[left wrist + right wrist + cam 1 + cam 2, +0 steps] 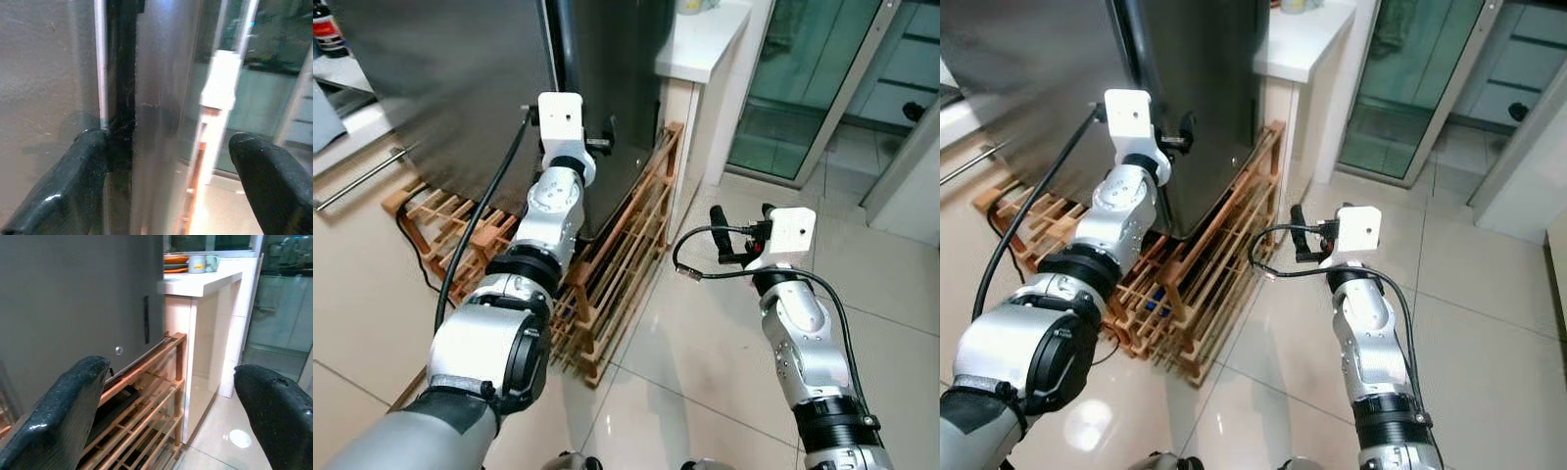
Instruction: Restocking fridge
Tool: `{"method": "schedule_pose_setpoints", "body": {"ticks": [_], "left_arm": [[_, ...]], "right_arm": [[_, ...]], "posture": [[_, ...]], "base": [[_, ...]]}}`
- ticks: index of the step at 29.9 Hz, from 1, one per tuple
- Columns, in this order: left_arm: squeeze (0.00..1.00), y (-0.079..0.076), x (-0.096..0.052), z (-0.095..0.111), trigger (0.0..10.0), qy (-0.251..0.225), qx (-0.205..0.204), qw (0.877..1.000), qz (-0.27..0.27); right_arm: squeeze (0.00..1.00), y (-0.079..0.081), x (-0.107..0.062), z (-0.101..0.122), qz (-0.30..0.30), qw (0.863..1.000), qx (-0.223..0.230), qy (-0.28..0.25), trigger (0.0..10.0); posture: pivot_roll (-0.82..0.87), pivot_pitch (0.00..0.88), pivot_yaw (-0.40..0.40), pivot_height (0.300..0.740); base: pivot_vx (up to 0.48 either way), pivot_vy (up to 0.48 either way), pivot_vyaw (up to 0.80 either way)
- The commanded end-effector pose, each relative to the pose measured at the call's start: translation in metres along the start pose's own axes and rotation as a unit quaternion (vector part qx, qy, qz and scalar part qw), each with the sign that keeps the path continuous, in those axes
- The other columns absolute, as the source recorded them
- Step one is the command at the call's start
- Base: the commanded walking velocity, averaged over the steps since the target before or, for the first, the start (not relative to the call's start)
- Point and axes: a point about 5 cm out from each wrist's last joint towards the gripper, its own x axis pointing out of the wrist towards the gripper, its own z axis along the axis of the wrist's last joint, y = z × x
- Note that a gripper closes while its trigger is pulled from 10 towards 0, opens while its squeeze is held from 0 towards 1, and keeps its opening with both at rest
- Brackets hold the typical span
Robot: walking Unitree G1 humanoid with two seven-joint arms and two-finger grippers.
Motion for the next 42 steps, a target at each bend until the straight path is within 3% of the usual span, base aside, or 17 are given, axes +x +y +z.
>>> {"method": "schedule_pose_setpoints", "body": {"ticks": [1, 4, 5, 6, 8, 11, 13, 14, 16, 20, 24, 29, 31, 32, 36, 39, 42], "left_arm": [[0.0, -0.036, 0.004, 0.01, 10.0, -0.01, -0.004, 0.995, -0.095], [0.0, -0.077, -0.001, 0.016, 10.0, -0.025, -0.037, 0.974, -0.22], [0.0, -0.077, -0.001, 0.016, 10.0, -0.025, -0.037, 0.974, -0.22], [0.0, -0.095, -0.005, 0.019, 10.0, -0.034, -0.06, 0.957, -0.281], [0.0, -0.139, -0.024, 0.024, 10.0, -0.051, -0.101, 0.902, -0.416], [0.0, -0.169, -0.039, 0.03, 10.0, -0.063, -0.125, 0.865, -0.483], [0.0, -0.189, -0.053, 0.04, 10.0, -0.084, -0.144, 0.827, -0.537], [0.0, -0.189, -0.053, 0.04, 10.0, -0.084, -0.144, 0.827, -0.537], [0.0, -0.198, -0.061, 0.048, 10.0, -0.095, -0.157, 0.805, -0.565], [0.0, -0.165, -0.048, 0.046, 10.0, -0.093, -0.167, 0.83, -0.525], [0.0, -0.097, -0.037, 0.02, 10.0, -0.072, -0.132, 0.886, -0.439], [0.0, 0.009, -0.058, -0.005, 10.0, -0.038, -0.102, 0.94, -0.323], [0.0, 0.042, -0.069, -0.015, 10.0, -0.022, -0.086, 0.958, -0.272], [0.0, 0.042, -0.069, -0.015, 10.0, -0.022, -0.086, 0.958, -0.272], [0.0, 0.109, -0.086, -0.023, 10.0, -0.028, -0.086, 0.995, -0.031], [0.0, 0.12, -0.095, -0.027, 10.0, -0.027, -0.086, 0.994, 0.054], [0.0, 0.104, -0.103, -0.031, 10.0, -0.018, -0.046, 0.995, 0.09]], "right_arm": [[0.0, 0.002, 0.001, 0.002, 0.009, 1.0, -0.004, 0.003, 10.0], [0.0, 0.003, -0.002, 0.0, 0.018, 1.0, -0.004, 0.01, 10.0], [0.0, 0.003, -0.002, 0.0, 0.018, 1.0, -0.004, 0.01, 10.0], [0.0, 0.005, -0.005, -0.002, 0.023, 1.0, -0.005, 0.015, 10.0], [0.0, 0.008, -0.011, -0.008, 0.034, 0.999, -0.006, 0.026, 10.0], [0.0, 0.009, -0.012, -0.009, 0.034, 0.999, -0.005, 0.03, 10.0], [0.0, 0.011, -0.012, -0.009, 0.04, 0.999, -0.006, 0.032, 10.0], [0.0, 0.011, -0.012, -0.009, 0.04, 0.999, -0.006, 0.032, 10.0], [0.0, 0.013, -0.011, -0.009, 0.045, 0.998, -0.007, 0.031, 10.0], [0.0, 0.014, -0.01, -0.008, 0.039, 0.999, -0.004, 0.03, 10.0], [0.0, 0.012, -0.01, -0.006, 0.032, 0.999, -0.003, 0.026, 10.0], [0.0, 0.004, -0.006, -0.002, 0.019, 1.0, -0.004, 0.021, 10.0], [0.0, 0.001, -0.003, -0.001, 0.016, 1.0, -0.004, 0.022, 10.0], [0.0, 0.001, -0.003, -0.001, 0.016, 1.0, -0.004, 0.022, 10.0], [0.0, 0.002, 0.012, 0.003, 0.037, 0.999, -0.007, 0.021, 10.0], [0.0, 0.004, 0.02, 0.005, 0.048, 0.999, -0.005, 0.021, 10.0], [0.0, 0.014, 0.034, 0.007, 0.063, 0.997, 0.038, 0.024, 10.0]], "posture": [[-0.15, 0.0, 0.045, 0.74], [-0.17, 0.0, 0.05, 0.74], [-0.17, 0.0, 0.05, 0.74], [-0.17, 0.0, 0.051, 0.74], [-0.18, 0.0, 0.054, 0.74], [-0.18, 0.0, 0.052, 0.74], [-0.19, 0.0, 0.055, 0.74], [-0.19, 0.0, 0.055, 0.74], [-0.2, 0.0, 0.065, 0.74], [-0.19, 0.0, 0.069, 0.74], [-0.18, 0.0, 0.069, 0.74], [-0.14, 0.0, 0.043, 0.74], [-0.12, 0.0, 0.03, 0.74], [-0.12, 0.0, 0.03, 0.74], [-0.02, 0.0, -0.039, 0.74], [0.01, 0.0, -0.063, 0.74], [0.09, 0.0, -0.103, 0.74]], "base": [[0.0, 0.0, 0.0], [0.0, 0.0, 0.0], [0.0, 0.0, 0.0], [0.0, 0.0, 0.0], [0.0, 0.0, 0.0], [0.0, 0.0, 0.0], [0.0, 0.0, 0.0], [0.0, 0.0, 0.0], [0.0, 0.0, 0.0], [0.0, 0.0, 0.0], [0.0, 0.0, 0.0], [0.0, 0.0, 0.46], [0.0, 0.0, 0.6], [0.0, 0.0, 0.59], [0.0, 0.0, 0.58], [0.0, 0.0, 0.58], [0.0, 0.0, 0.56]]}}
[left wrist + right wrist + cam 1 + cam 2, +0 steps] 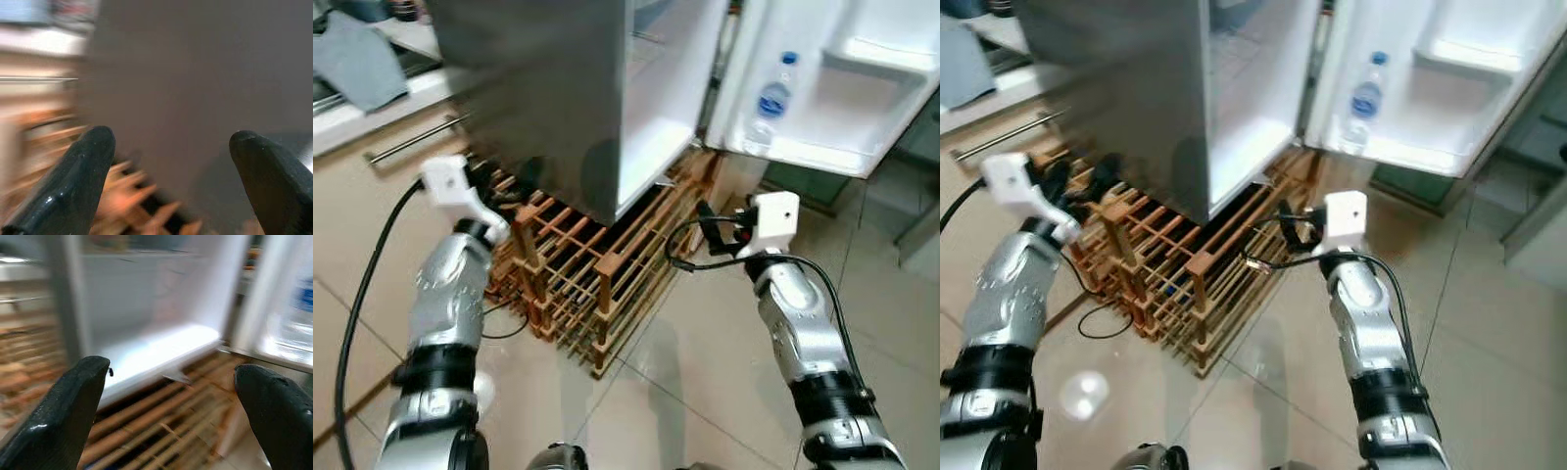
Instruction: Restocking fridge
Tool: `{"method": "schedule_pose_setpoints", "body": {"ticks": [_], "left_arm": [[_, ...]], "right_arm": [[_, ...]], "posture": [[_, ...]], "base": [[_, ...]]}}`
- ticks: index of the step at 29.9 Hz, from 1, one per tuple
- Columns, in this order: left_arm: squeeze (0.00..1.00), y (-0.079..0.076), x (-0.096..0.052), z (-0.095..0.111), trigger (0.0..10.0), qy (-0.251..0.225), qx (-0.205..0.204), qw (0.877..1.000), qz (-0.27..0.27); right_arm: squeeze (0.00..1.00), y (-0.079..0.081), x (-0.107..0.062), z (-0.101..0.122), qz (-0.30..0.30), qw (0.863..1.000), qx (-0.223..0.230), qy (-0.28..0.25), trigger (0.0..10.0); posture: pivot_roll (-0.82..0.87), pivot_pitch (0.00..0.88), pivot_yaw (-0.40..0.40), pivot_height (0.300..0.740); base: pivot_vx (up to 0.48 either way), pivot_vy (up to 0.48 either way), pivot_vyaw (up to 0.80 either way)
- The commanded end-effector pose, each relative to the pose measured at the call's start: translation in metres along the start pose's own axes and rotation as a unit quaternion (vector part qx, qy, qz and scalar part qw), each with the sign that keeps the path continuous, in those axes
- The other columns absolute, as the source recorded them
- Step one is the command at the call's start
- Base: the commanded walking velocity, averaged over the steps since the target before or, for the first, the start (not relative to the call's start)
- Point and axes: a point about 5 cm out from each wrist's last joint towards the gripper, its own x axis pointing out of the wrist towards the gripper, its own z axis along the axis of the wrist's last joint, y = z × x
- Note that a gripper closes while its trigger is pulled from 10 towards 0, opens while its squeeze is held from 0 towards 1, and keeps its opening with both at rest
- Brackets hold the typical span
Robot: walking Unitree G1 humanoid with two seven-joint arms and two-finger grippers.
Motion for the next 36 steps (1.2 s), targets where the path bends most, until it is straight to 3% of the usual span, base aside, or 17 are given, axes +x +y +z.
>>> {"method": "schedule_pose_setpoints", "body": {"ticks": [1, 3, 7, 9, 10, 13, 17, 22, 25, 29, 36], "left_arm": [[0.0, -0.02, 0.003, 0.006, 10.0, -0.014, 0.024, 1.0, -0.008], [0.0, -0.039, 0.001, 0.004, 10.0, -0.017, 0.06, 0.998, -0.016], [0.0, -0.048, 0.002, 0.005, 10.0, -0.026, 0.083, 0.996, -0.02], [0.0, -0.053, 0.007, 0.012, 10.0, -0.041, 0.142, 0.989, -0.022], [0.0, -0.053, 0.008, 0.013, 10.0, -0.042, 0.151, 0.987, -0.022], [0.0, -0.056, 0.01, 0.014, 10.0, -0.045, 0.131, 0.99, -0.023], [0.0, -0.06, 0.013, 0.014, 10.0, -0.043, 0.143, 0.988, -0.026], [0.0, -0.054, 0.015, 0.006, 10.0, -0.019, 0.224, 0.974, -0.005], [0.0, -0.047, 0.013, 0.001, 10.0, -0.002, 0.22, 0.976, 0.006], [0.0, -0.049, 0.013, 0.002, 10.0, -0.001, 0.217, 0.976, -0.001], [0.0, -0.054, 0.021, 0.011, 10.0, -0.014, 0.252, 0.967, -0.028]], "right_arm": [[0.0, -0.002, 0.004, 0.0, 0.002, 1.0, 0.019, 0.0, 10.0], [0.0, 0.006, 0.013, 0.001, 0.018, 0.999, 0.039, 0.0, 10.0], [0.0, 0.009, 0.019, 0.002, 0.025, 0.999, 0.048, 0.0, 10.0], [0.0, 0.013, 0.024, 0.004, 0.025, 0.998, 0.061, -0.009, 10.0], [0.0, 0.013, 0.025, 0.005, 0.024, 0.998, 0.064, -0.011, 10.0], [0.0, 0.015, 0.026, 0.005, 0.025, 0.997, 0.065, -0.015, 10.0], [0.0, 0.017, 0.024, 0.002, 0.032, 0.997, 0.065, -0.02, 10.0], [0.0, 0.01, 0.014, -0.004, 0.03, 0.998, 0.054, -0.018, 10.0], [0.0, 0.004, 0.008, -0.01, 0.014, 0.999, 0.05, -0.015, 10.0], [0.0, 0.005, 0.006, -0.011, 0.008, 0.998, 0.053, -0.018, 10.0], [0.0, 0.01, 0.005, -0.013, -0.004, 0.998, 0.062, -0.027, 10.0]], "posture": [[0.09, 0.0, -0.103, 0.74], [0.14, 0.0, -0.122, 0.74], [0.16, 0.0, -0.124, 0.74], [0.17, 0.0, -0.109, 0.74], [0.17, 0.0, -0.109, 0.74], [0.14, 0.0, -0.089, 0.74], [0.1, 0.0, -0.079, 0.74], [0.07, 0.0, -0.076, 0.74], [0.05, 0.0, -0.054, 0.74], [0.04, 0.0, -0.033, 0.74], [0.0, 0.0, 0.03, 0.74]], "base": [[0.0, 0.0, 0.56], [0.0, 0.0, 0.55], [0.0, 0.0, 0.55], [0.0, 0.0, 0.51], [0.0, 0.0, 0.52], [0.0, 0.0, 0.51], [0.0, 0.0, 0.5], [0.0, 0.0, 0.48], [0.0, 0.0, 0.48], [0.0, 0.0, 0.48], [0.0, 0.0, 0.48]]}}
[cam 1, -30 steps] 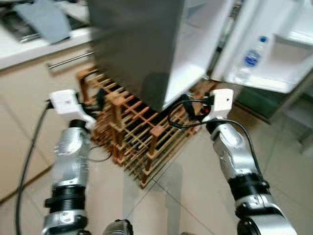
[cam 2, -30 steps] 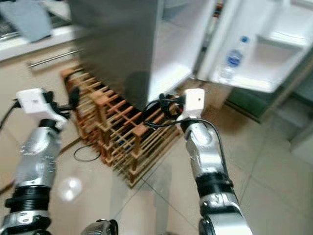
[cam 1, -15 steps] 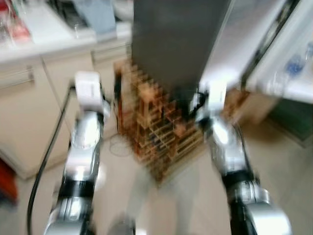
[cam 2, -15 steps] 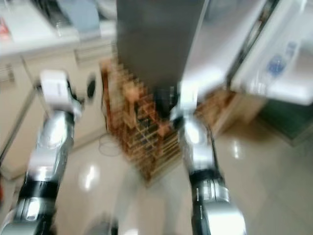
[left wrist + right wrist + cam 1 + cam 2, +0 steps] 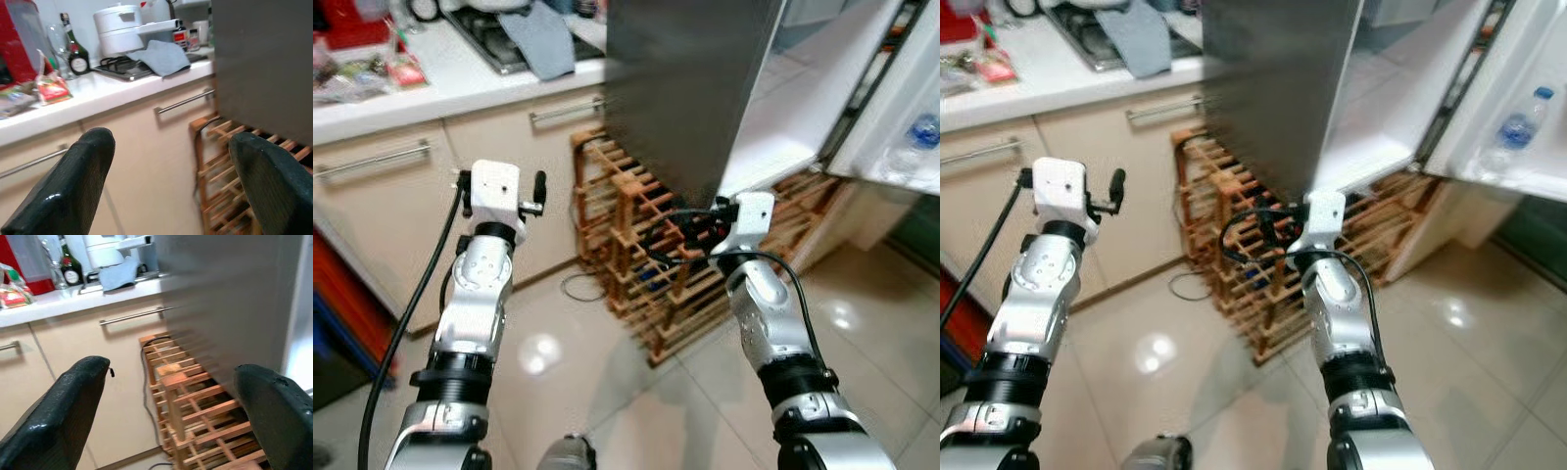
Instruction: Restocking fridge
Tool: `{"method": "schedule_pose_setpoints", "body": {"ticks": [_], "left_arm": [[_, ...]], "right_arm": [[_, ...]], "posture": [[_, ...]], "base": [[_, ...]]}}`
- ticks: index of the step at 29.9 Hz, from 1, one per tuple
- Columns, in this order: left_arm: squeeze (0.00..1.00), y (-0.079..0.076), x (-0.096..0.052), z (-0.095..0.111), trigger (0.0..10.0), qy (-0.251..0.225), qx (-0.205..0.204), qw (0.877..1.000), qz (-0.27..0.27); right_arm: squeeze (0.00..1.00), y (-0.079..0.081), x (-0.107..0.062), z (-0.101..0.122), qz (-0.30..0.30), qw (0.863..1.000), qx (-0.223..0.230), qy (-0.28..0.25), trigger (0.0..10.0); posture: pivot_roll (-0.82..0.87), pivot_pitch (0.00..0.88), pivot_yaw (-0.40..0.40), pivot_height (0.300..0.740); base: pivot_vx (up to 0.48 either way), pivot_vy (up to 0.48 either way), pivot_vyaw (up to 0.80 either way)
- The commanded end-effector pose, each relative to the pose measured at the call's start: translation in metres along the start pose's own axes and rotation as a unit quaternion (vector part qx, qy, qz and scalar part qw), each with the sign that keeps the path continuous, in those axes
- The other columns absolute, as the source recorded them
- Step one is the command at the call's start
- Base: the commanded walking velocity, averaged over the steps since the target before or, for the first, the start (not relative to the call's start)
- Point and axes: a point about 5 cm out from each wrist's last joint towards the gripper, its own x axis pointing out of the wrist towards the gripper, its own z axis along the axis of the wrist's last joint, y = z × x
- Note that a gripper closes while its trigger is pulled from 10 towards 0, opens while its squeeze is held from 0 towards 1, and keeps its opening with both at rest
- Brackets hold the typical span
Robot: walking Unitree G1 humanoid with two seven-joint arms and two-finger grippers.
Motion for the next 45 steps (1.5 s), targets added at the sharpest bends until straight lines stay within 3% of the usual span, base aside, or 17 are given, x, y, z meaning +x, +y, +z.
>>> {"method": "schedule_pose_setpoints", "body": {"ticks": [1, 6, 7, 8, 9, 11, 14, 18, 24, 27, 34, 35, 38, 45], "left_arm": [[0.0, -0.002, 0.007, 0.01, 10.0, -0.018, 0.031, 0.999, -0.015], [0.0, 0.006, 0.011, 0.018, 10.0, -0.024, 0.038, 0.999, -0.012], [0.0, 0.008, 0.011, 0.014, 10.0, -0.012, 0.004, 1.0, -0.007], [0.0, 0.008, 0.011, 0.014, 10.0, -0.012, 0.004, 1.0, -0.007], [0.0, 0.008, 0.011, 0.008, 10.0, 0.007, -0.051, 0.999, -0.001], [0.0, 0.009, 0.01, 0.004, 10.0, 0.013, -0.058, 0.998, 0.004], [0.0, 0.006, 0.01, 0.0, 10.0, 0.016, -0.058, 0.998, 0.009], [0.0, -0.015, 0.01, 0.001, 10.0, 0.017, -0.066, 0.998, -0.01], [0.0, -0.02, 0.009, 0.011, 10.0, -0.019, -0.001, 1.0, -0.018], [0.0, -0.017, 0.011, 0.009, 10.0, -0.01, -0.013, 1.0, -0.013], [0.0, -0.015, 0.011, 0.005, 10.0, -0.001, 0.003, 1.0, -0.018], [0.0, -0.014, 0.01, 0.003, 10.0, 0.004, -0.012, 1.0, -0.017], [0.0, -0.017, 0.01, 0.0, 10.0, 0.012, 0.006, 1.0, -0.014], [0.0, -0.019, 0.011, 0.002, 10.0, 0.009, 0.004, 1.0, -0.011]], "right_arm": [[0.0, -0.001, -0.002, 0.002, -0.008, 1.0, -0.001, -0.014, 10.0], [0.0, -0.001, -0.004, -0.001, -0.018, 1.0, 0.008, -0.018, 10.0], [0.0, -0.003, -0.004, -0.001, -0.029, 0.999, 0.005, -0.016, 10.0], [0.0, -0.003, -0.004, -0.001, -0.029, 0.999, 0.005, -0.016, 10.0], [0.0, -0.004, -0.002, 0.002, -0.039, 0.999, 0.005, -0.021, 10.0], [0.0, -0.004, -0.001, 0.006, -0.039, 0.999, -0.008, -0.026, 10.0], [0.0, 0.0, -0.001, 0.009, -0.022, 0.999, -0.028, -0.029, 10.0], [0.0, -0.007, -0.008, 0.006, -0.028, 0.999, -0.026, -0.022, 10.0], [0.0, -0.007, -0.009, 0.003, -0.026, 0.999, -0.026, -0.016, 10.0], [0.0, 0.0, -0.006, 0.004, -0.014, 1.0, -0.023, -0.016, 10.0], [0.0, 0.007, -0.001, 0.004, 0.002, 1.0, -0.018, -0.015, 10.0], [0.0, 0.008, 0.0, 0.004, 0.004, 1.0, -0.018, -0.013, 10.0], [0.0, 0.01, 0.002, 0.002, 0.005, 0.999, -0.035, -0.002, 10.0], [0.0, 0.016, 0.003, 0.006, 0.029, 0.998, -0.045, -0.011, 10.0]], "posture": [[0.0, 0.0, 0.03, 0.74], [0.01, 0.0, 0.059, 0.74], [0.0, 0.0, 0.065, 0.74], [0.0, 0.0, 0.065, 0.74], [0.0, 0.0, 0.066, 0.74], [-0.03, 0.0, 0.069, 0.74], [-0.06, 0.0, 0.066, 0.74], [-0.06, 0.0, 0.056, 0.74], [-0.05, 0.0, 0.052, 0.74], [-0.04, 0.0, 0.047, 0.74], [-0.03, 0.0, 0.045, 0.74], [-0.03, 0.0, 0.045, 0.74], [-0.03, 0.0, 0.041, 0.74], [-0.03, 0.0, 0.035, 0.74]], "base": [[0.0, 0.0, 0.48], [0.0, 0.0, 0.47], [0.0, 0.0, 0.48], [0.0, 0.0, 0.48], [0.0, 0.48, 0.0], [0.0, 0.48, 0.0], [0.0, 0.48, 0.0], [0.0, 0.444, 0.6], [0.0, 0.0, 0.56], [0.0, 0.0, 0.54], [0.0, 0.0, 0.53], [0.0, -0.24, 0.53], [0.0, -0.429, 0.56], [0.219, -0.408, 0.6]]}}
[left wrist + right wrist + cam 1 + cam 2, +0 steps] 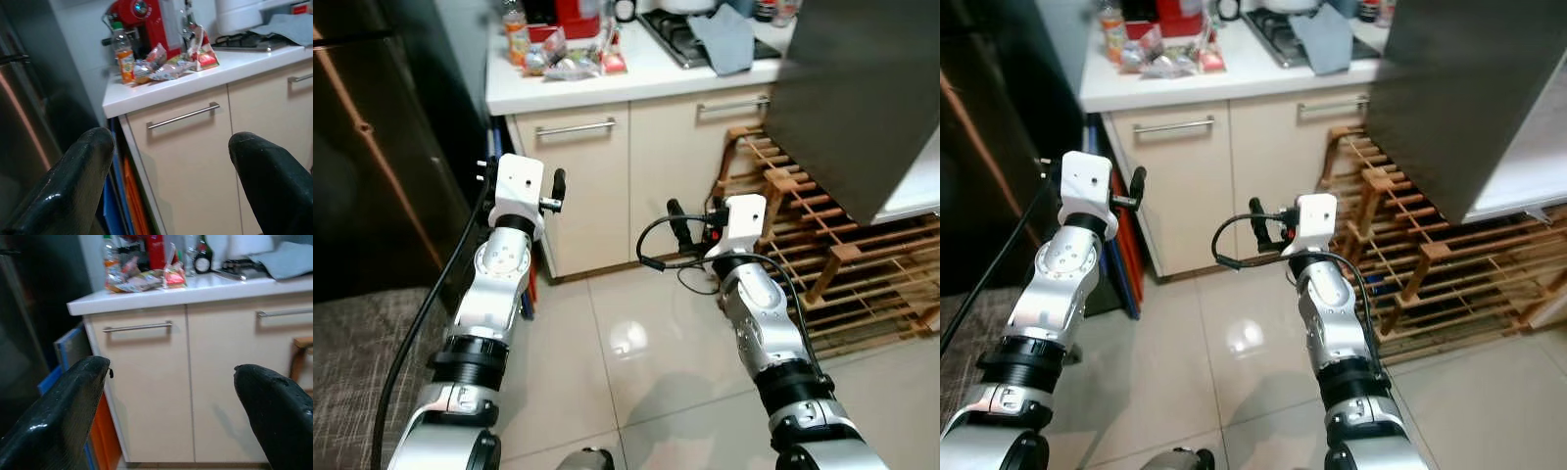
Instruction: Restocking fridge
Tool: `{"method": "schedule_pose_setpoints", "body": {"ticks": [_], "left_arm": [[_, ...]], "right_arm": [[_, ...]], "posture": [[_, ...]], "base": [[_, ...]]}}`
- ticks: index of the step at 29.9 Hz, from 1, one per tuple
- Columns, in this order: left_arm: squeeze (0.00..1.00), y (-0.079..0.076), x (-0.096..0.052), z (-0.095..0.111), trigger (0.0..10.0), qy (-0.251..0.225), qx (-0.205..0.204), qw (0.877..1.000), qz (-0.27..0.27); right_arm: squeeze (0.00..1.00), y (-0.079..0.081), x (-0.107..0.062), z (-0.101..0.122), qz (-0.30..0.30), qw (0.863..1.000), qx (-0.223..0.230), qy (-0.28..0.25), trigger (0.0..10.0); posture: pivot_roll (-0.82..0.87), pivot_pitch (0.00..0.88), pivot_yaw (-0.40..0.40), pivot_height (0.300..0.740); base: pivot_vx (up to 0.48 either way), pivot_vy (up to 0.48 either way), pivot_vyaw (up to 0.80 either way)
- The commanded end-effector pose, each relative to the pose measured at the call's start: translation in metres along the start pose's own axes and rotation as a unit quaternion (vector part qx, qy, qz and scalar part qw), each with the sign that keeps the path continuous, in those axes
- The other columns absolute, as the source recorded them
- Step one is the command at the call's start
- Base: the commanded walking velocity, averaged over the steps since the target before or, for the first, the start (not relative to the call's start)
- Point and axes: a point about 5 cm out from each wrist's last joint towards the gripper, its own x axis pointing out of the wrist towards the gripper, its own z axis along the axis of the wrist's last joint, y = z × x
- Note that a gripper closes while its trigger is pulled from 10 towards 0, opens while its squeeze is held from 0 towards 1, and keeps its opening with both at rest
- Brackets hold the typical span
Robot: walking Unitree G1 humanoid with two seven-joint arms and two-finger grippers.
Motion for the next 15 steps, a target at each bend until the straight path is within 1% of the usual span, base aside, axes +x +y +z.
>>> {"method": "schedule_pose_setpoints", "body": {"ticks": [1, 6, 7, 8, 9, 12, 13, 15], "left_arm": [[0.0, -0.0009, 0.0011, -0.0006, 10.0, 0.005, 0.006, 1.0, 0.0], [0.0, -0.0012, 0.0024, -0.0008, 10.0, 0.007, 0.005, 1.0, 0.005], [0.0, -0.0015, 0.0022, -0.0008, 10.0, 0.005, -0.015, 1.0, 0.006], [0.0, -0.0015, 0.0022, -0.0008, 10.0, 0.005, -0.015, 1.0, 0.006], [0.0, -0.0005, 0.002, -0.0004, 10.0, 0.002, -0.023, 1.0, 0.007], [0.0, 0.0007, 0.002, 0.0004, 10.0, -0.004, -0.026, 1.0, 0.003], [0.0, 0.0007, 0.0021, 0.0028, 10.0, -0.013, -0.035, 0.999, -0.012], [0.0, 0.0007, 0.0022, 0.0037, 10.0, -0.015, -0.037, 0.999, -0.018]], "right_arm": [[0.0, 0.0035, 0.0049, 0.0094, 0.011, 1.0, -0.007, -0.015, 10.0], [0.0, 0.0025, 0.0046, 0.0094, 0.011, 1.0, -0.012, -0.014, 10.0], [0.0, 0.0014, 0.0041, 0.0093, 0.01, 1.0, -0.014, -0.013, 10.0], [0.0, 0.0014, 0.0041, 0.0093, 0.01, 1.0, -0.014, -0.013, 10.0], [0.0, 0.0, 0.0036, 0.0097, 0.004, 1.0, -0.012, -0.015, 10.0], [0.0, -0.0023, 0.0035, 0.0104, -0.009, 1.0, -0.015, -0.017, 10.0], [0.0, -0.0033, 0.0033, 0.0108, -0.015, 1.0, -0.015, -0.018, 10.0], [0.0, -0.0031, 0.0032, 0.0112, -0.014, 1.0, -0.018, -0.019, 10.0]], "posture": [[-0.03, 0.0, 0.035, 0.74], [-0.03, 0.0, 0.029, 0.74], [-0.04, 0.0, 0.028, 0.74], [-0.04, 0.0, 0.028, 0.74], [-0.04, 0.0, 0.027, 0.74], [-0.04, 0.0, 0.026, 0.74], [-0.04, 0.0, 0.027, 0.74], [-0.04, 0.0, 0.028, 0.74]], "base": [[0.27, -0.394, 0.57], [0.266, -0.397, 0.53], [0.277, -0.39, 0.5], [0.277, -0.39, 0.5], [0.0, 0.0, 0.49], [0.0, 0.0, 0.48], [0.27, 0.0, 0.0], [0.27, 0.0, 0.0]]}}
